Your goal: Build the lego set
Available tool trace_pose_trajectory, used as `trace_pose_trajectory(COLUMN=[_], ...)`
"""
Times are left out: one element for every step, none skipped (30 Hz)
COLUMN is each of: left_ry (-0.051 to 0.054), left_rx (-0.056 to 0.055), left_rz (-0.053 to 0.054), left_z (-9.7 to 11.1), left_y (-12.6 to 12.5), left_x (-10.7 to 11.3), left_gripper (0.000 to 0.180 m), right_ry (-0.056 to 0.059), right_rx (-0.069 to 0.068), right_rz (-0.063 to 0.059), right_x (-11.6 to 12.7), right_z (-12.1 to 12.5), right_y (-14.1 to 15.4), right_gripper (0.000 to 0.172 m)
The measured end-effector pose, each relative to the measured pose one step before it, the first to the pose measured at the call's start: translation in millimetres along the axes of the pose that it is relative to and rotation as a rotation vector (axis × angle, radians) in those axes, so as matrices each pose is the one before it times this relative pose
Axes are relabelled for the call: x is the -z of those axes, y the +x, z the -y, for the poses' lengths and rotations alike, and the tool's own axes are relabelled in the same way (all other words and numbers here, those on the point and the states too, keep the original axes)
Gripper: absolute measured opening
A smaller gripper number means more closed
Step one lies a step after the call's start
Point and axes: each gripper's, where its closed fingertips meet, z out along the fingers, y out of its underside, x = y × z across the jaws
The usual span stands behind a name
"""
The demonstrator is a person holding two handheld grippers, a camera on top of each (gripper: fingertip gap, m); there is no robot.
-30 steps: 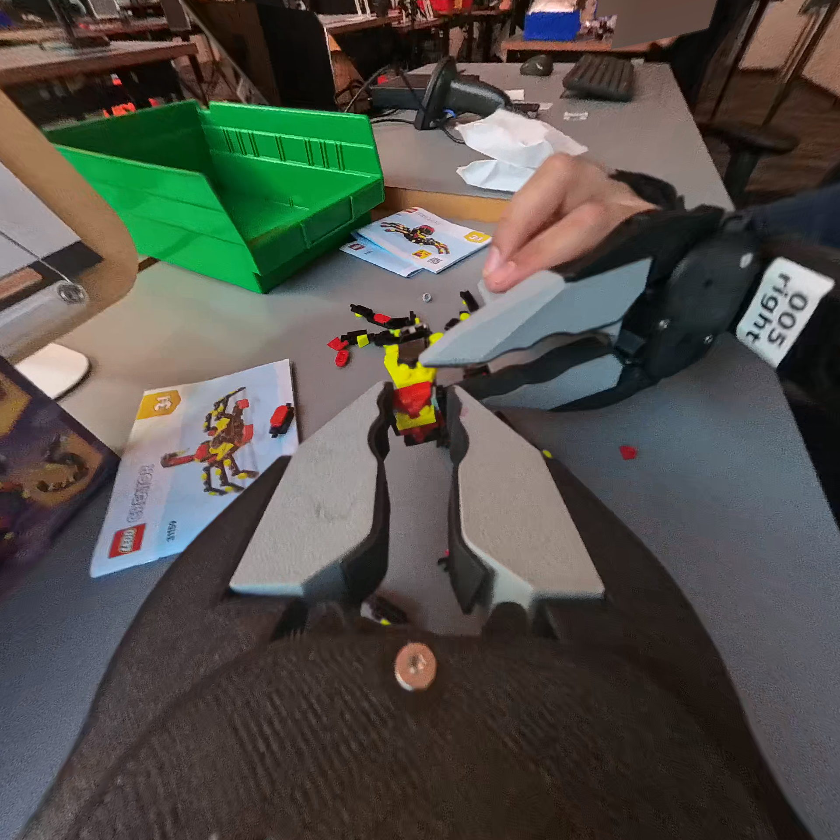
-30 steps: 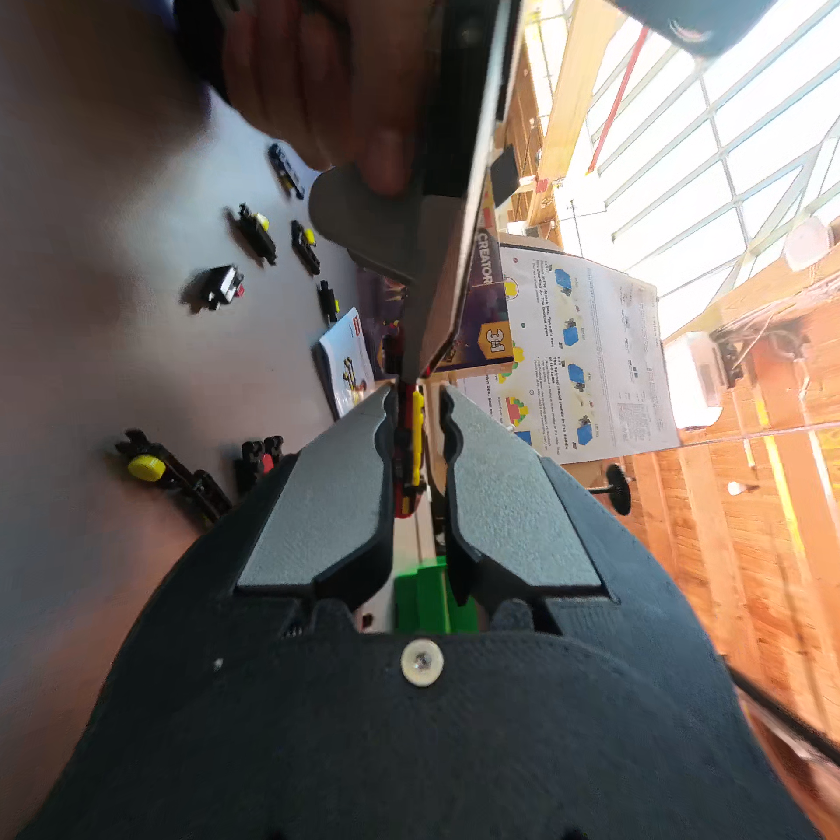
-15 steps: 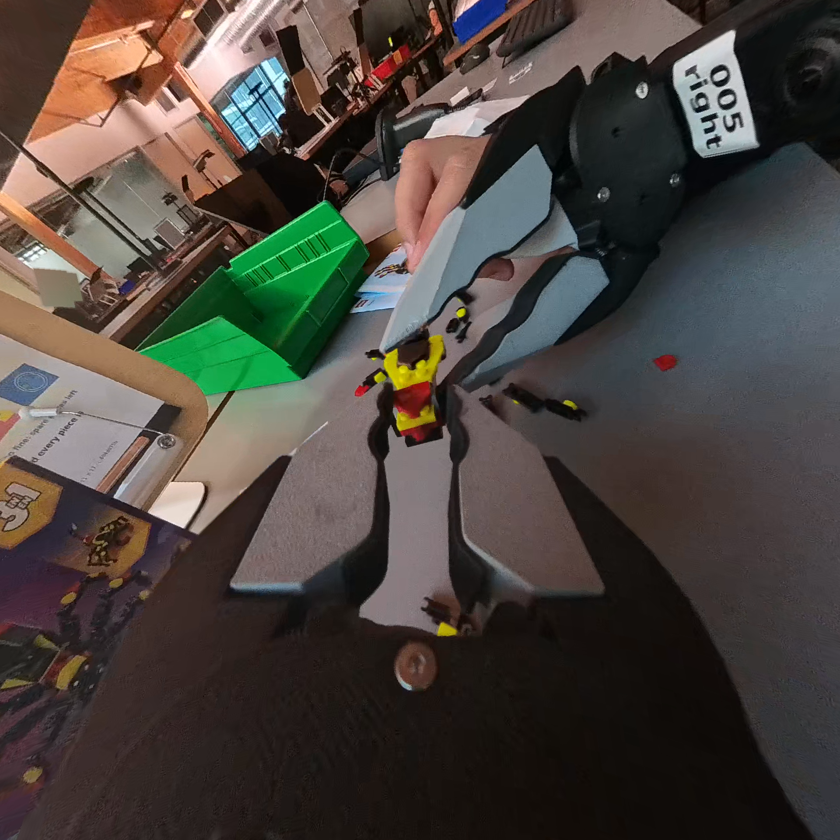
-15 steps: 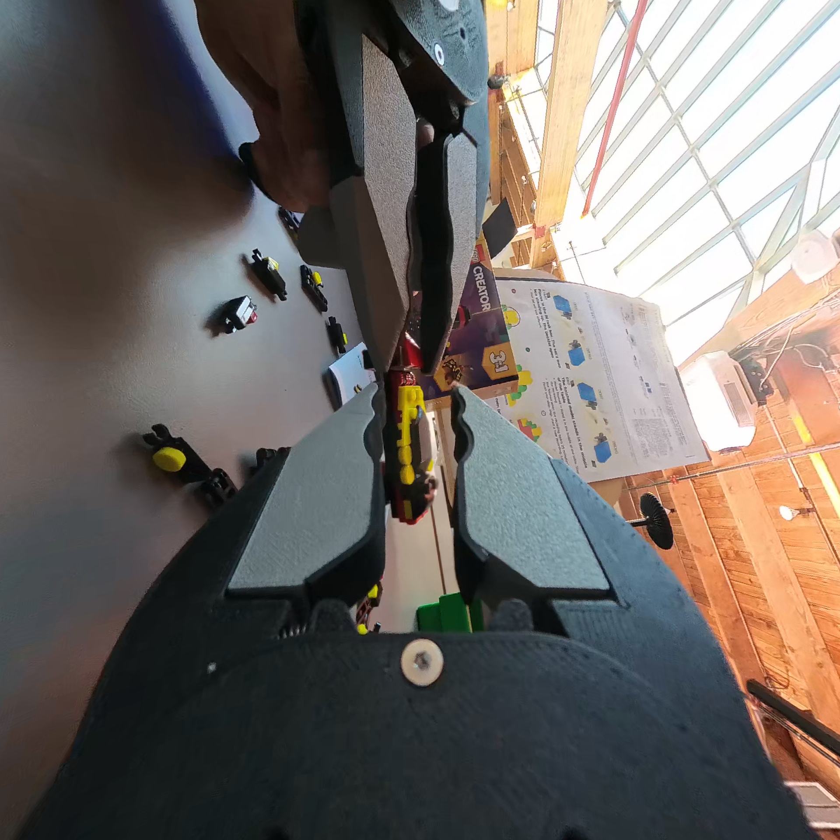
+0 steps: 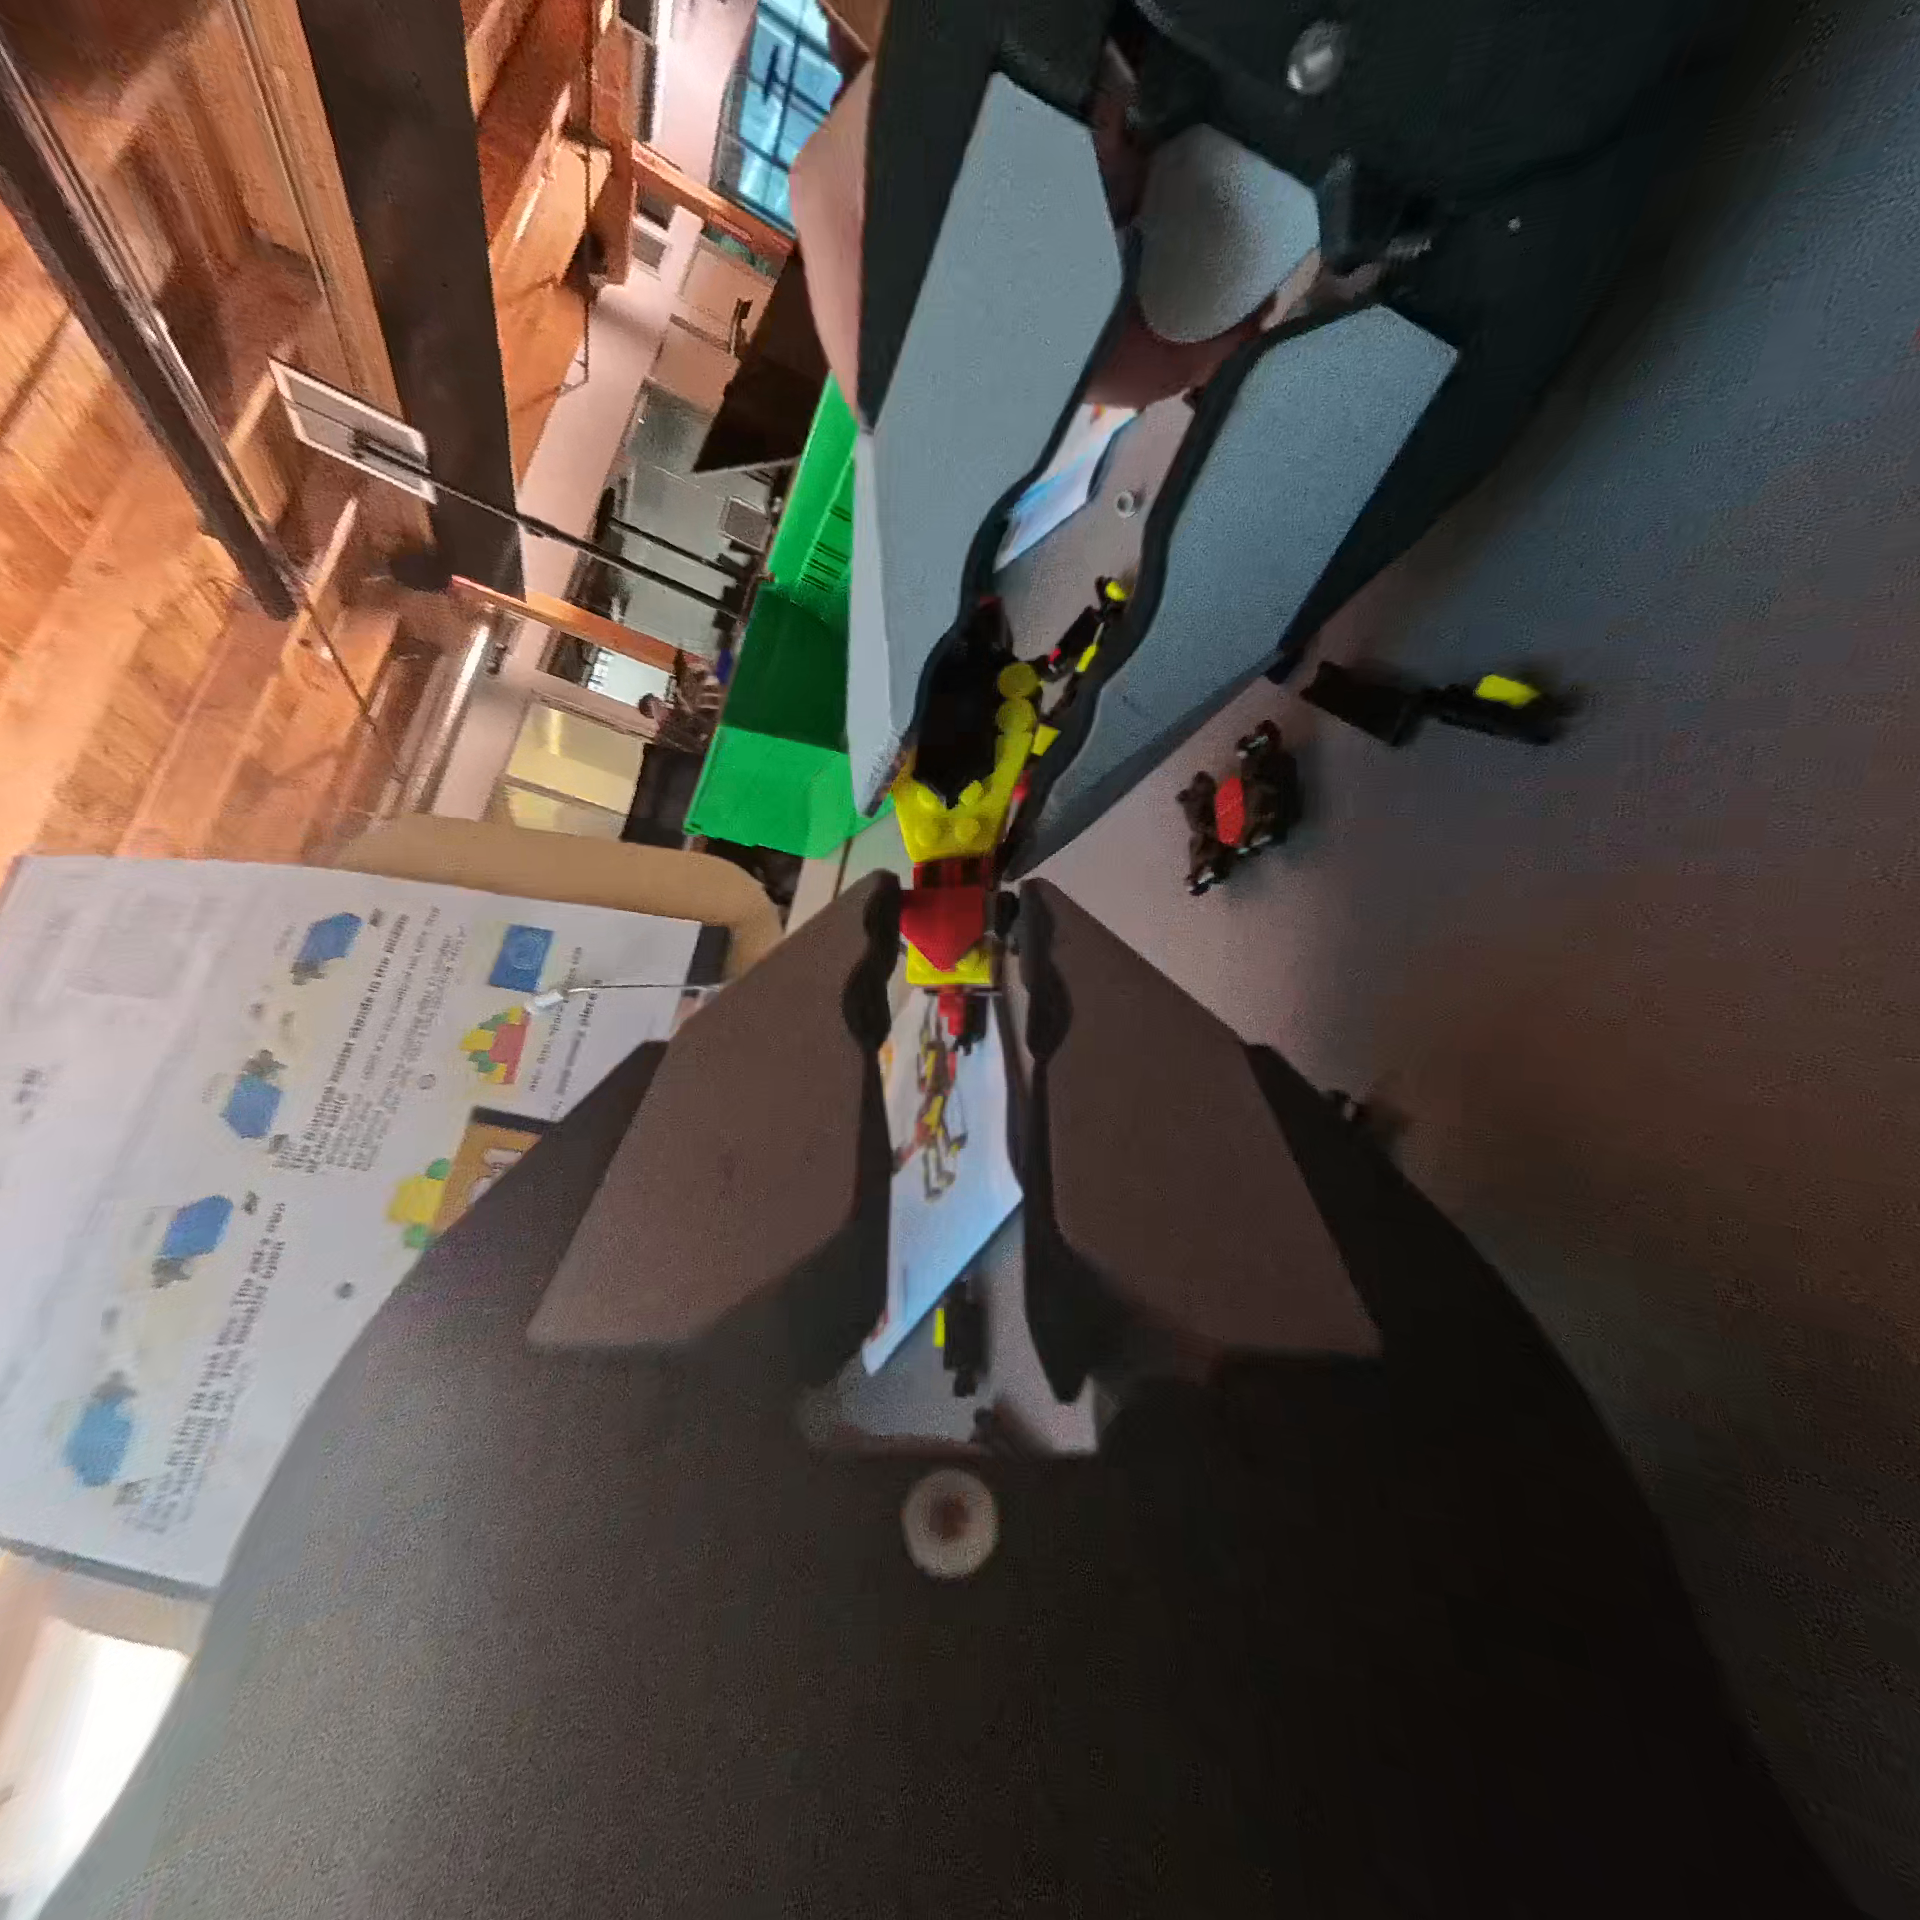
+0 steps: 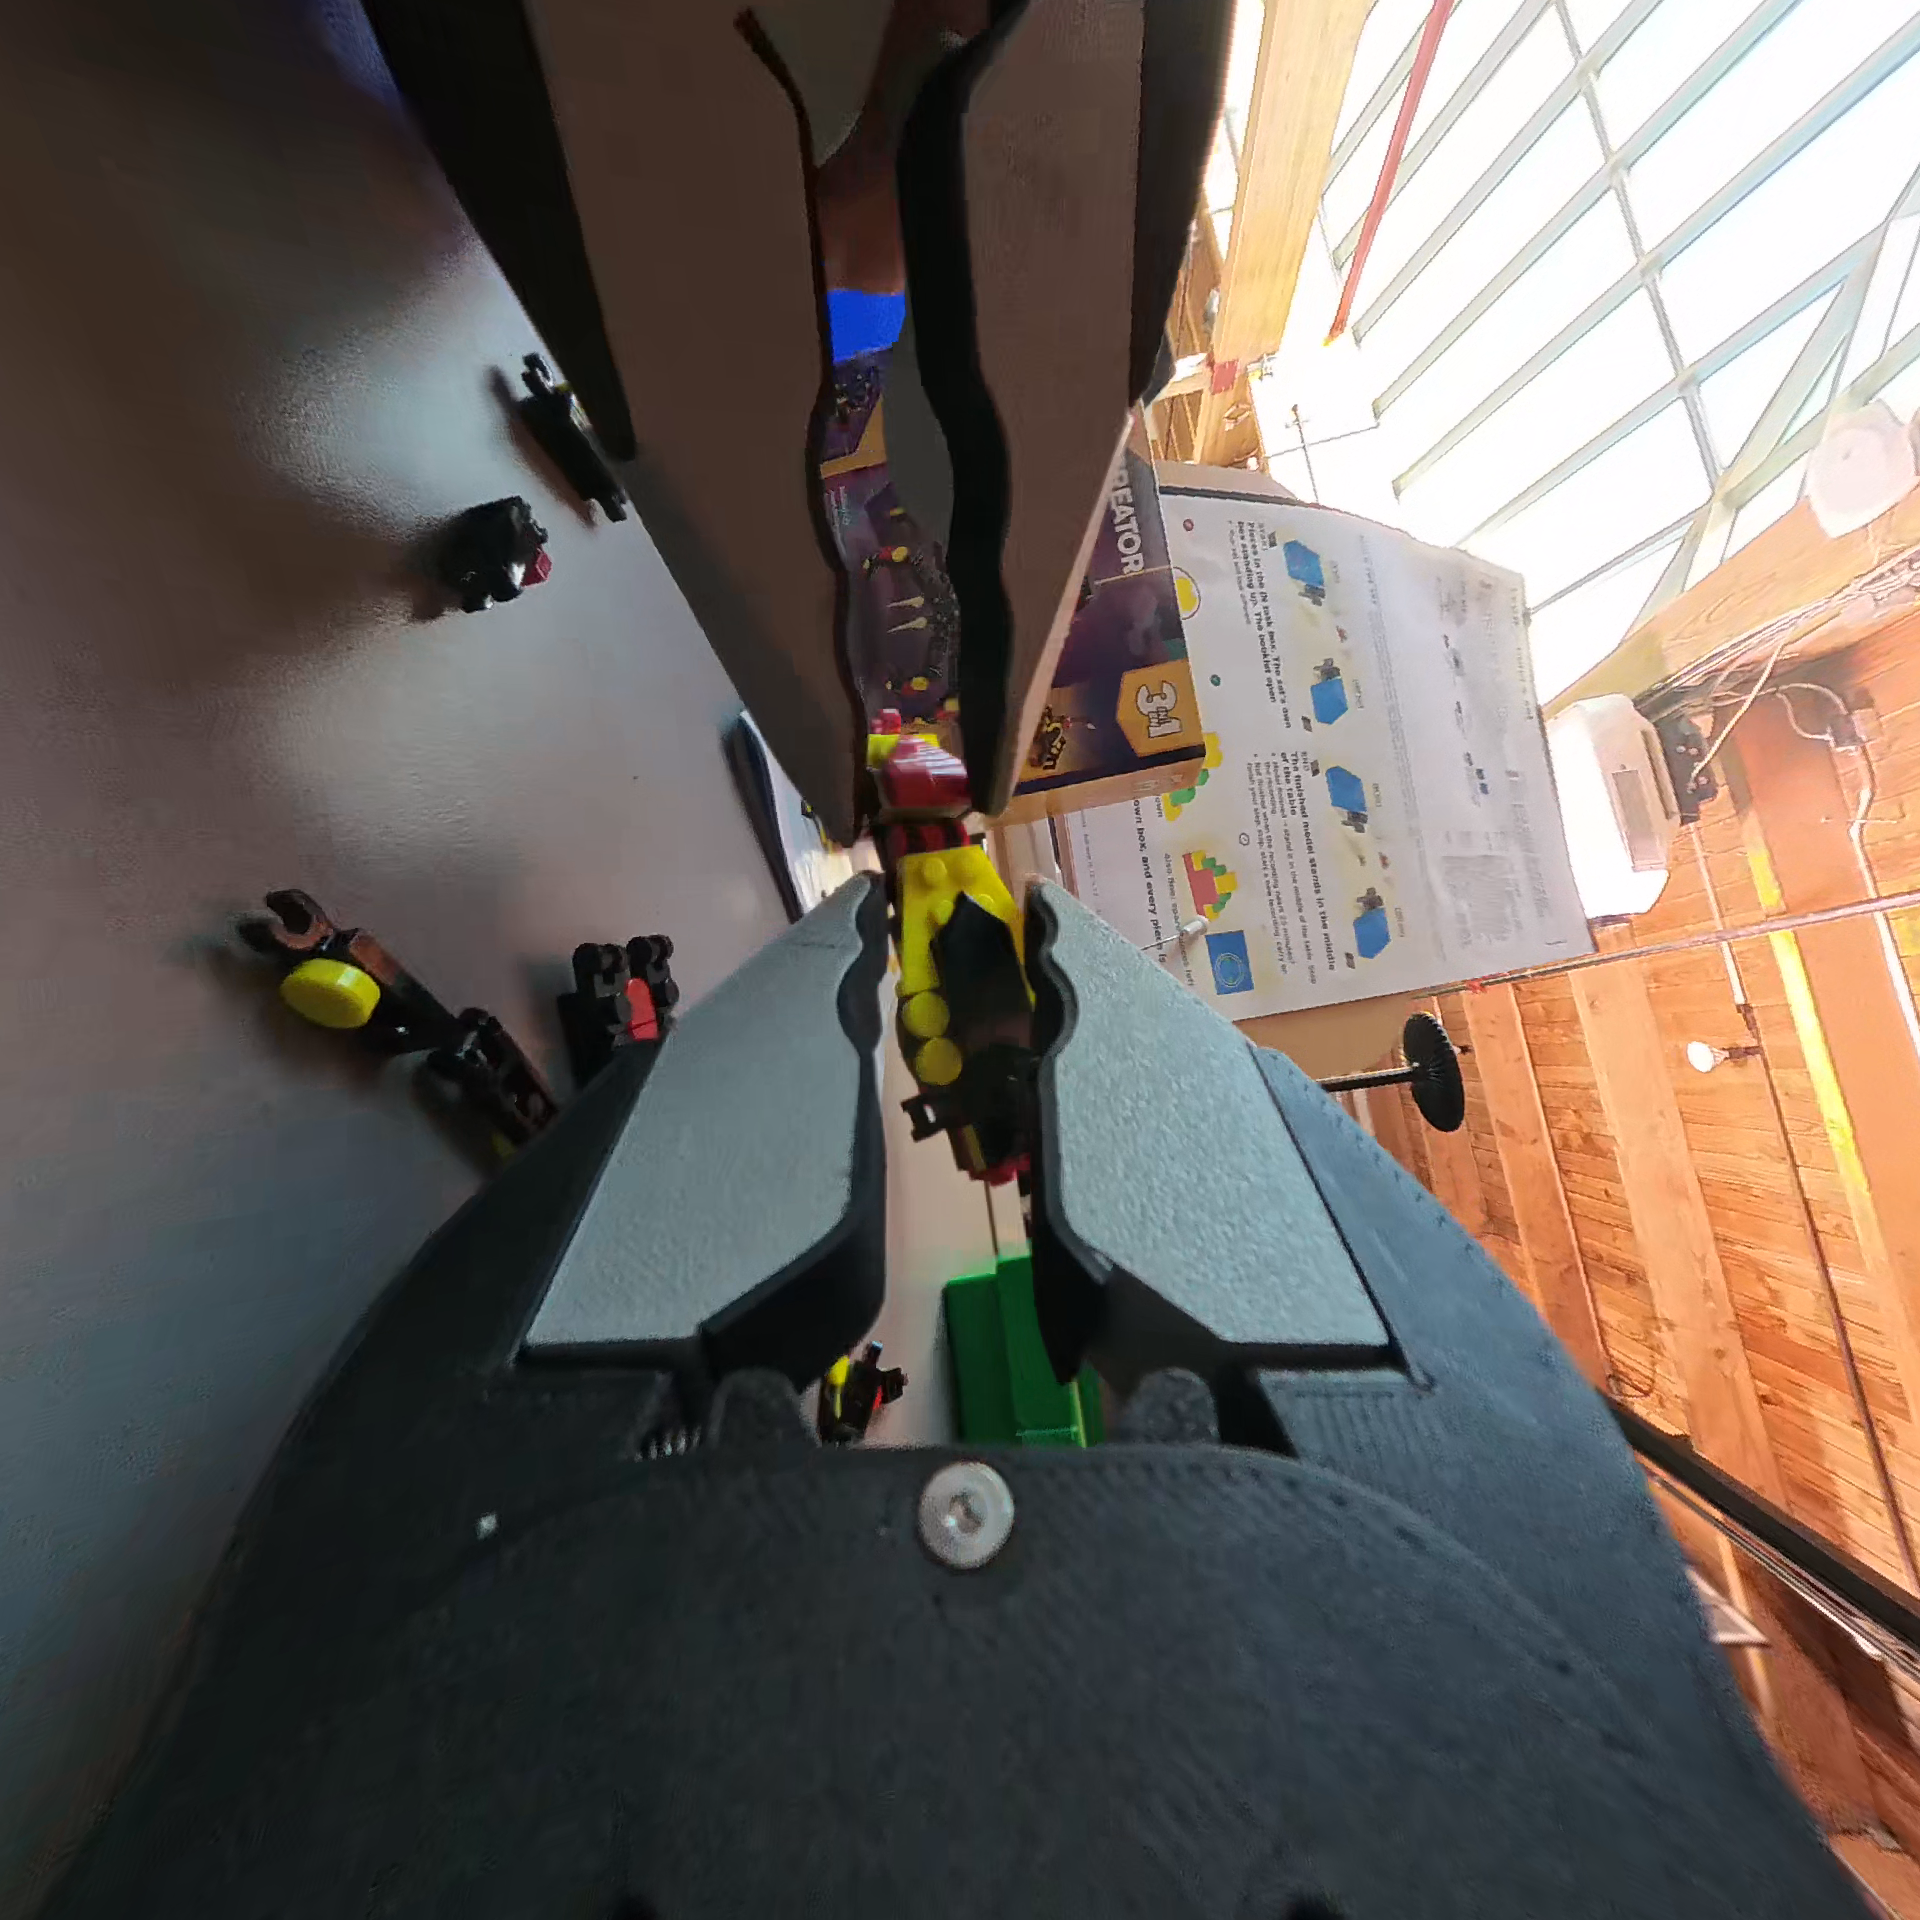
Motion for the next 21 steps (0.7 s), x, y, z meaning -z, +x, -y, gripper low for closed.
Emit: trace_pose_trajectory(left_ry=[-0.0030,-0.0012,-0.0002,0.0006,0.0007,-0.0001,-0.0020,-0.0009,0.0025,0.0027,0.0015,-0.0035,0.0002,0.0031,0.0020,0.0036,0.0162,0.0214,0.0215,0.0157,0.0215], left_rx=[-0.0701,-0.0643,-0.0511,-0.0291,-0.0052,0.0163,0.0380,0.0381,0.0245,0.0231,0.0381,0.0583,0.0629,0.0452,0.0405,0.0602,0.0732,0.0672,0.0563,0.0422,0.0360], left_rz=[0.0277,0.0240,0.0154,0.0107,0.0104,0.0039,-0.0073,-0.0103,-0.0007,0.0004,-0.0093,-0.0205,-0.0207,-0.0082,-0.0014,-0.0082,-0.0072,-0.0088,-0.0109,-0.0211,-0.0350], left_z=[1.85,1.80,1.38,1.17,0.84,0.25,-0.49,-0.69,-0.57,-0.17,0.31,-0.14,0.46,1.16,1.61,2.78,4.70,5.12,4.30,2.33,2.01], left_y=[-0.44,0.03,0.55,0.43,-0.60,-0.80,-0.25,-0.29,-1.16,-1.30,-0.11,0.52,-0.12,-1.31,-1.82,-1.32,-2.07,-2.31,-2.06,-0.21,2.26], left_x=[0.48,0.74,0.79,0.59,0.30,-0.19,-0.59,-0.70,-0.43,-0.30,-0.30,-0.40,0.02,0.35,0.45,0.43,0.68,0.70,0.39,0.21,0.71], left_gripper=[0.021,0.021,0.021,0.020,0.021,0.019,0.019,0.020,0.018,0.020,0.020,0.020,0.020,0.020,0.019,0.019,0.019,0.019,0.019,0.019,0.019], right_ry=[0.0038,0.0071,0.0081,0.0075,0.0062,0.0034,0.0012,0.0014,0.0074,0.0063,0.0012,0.0035,0.0025,0.0040,0.0067,0.0110,0.0161,0.0203,0.0135,0.0075,0.0122], right_rx=[0.0051,-0.0021,-0.0055,-0.0048,-0.0019,0.0015,0.0032,0.0041,0.0037,0.0029,-0.0038,-0.0106,-0.0184,-0.0364,-0.0638,-0.0781,-0.0762,-0.0683,-0.0568,-0.0537,-0.0747], right_rz=[-0.0060,-0.0007,0.0042,0.0020,-0.0025,-0.0019,0.0015,-0.0006,-0.0057,-0.0041,0.0018,0.0075,0.0044,-0.0036,0.0010,0.0138,0.0128,0.0043,0.0035,0.0142,0.0382], right_x=[0.97,1.17,1.15,1.08,0.93,0.67,0.43,0.48,0.67,0.49,0.31,0.55,0.49,0.38,0.31,0.93,1.77,2.26,1.63,1.23,1.42], right_z=[0.54,0.75,0.66,0.47,0.65,0.52,0.25,0.04,0.85,0.43,-0.38,0.05,-0.13,-0.22,-0.59,-0.39,0.25,1.01,0.33,-0.60,-0.04], right_y=[1.06,0.49,-0.07,0.12,0.86,0.87,0.30,0.60,1.18,0.88,0.12,-0.46,0.38,1.99,2.50,2.43,4.22,5.87,5.15,2.69,-1.12], right_gripper=[0.023,0.023,0.024,0.024,0.025,0.024,0.024,0.025,0.025,0.025,0.024,0.025,0.025,0.026,0.028,0.029,0.029,0.031,0.034,0.038,0.040])
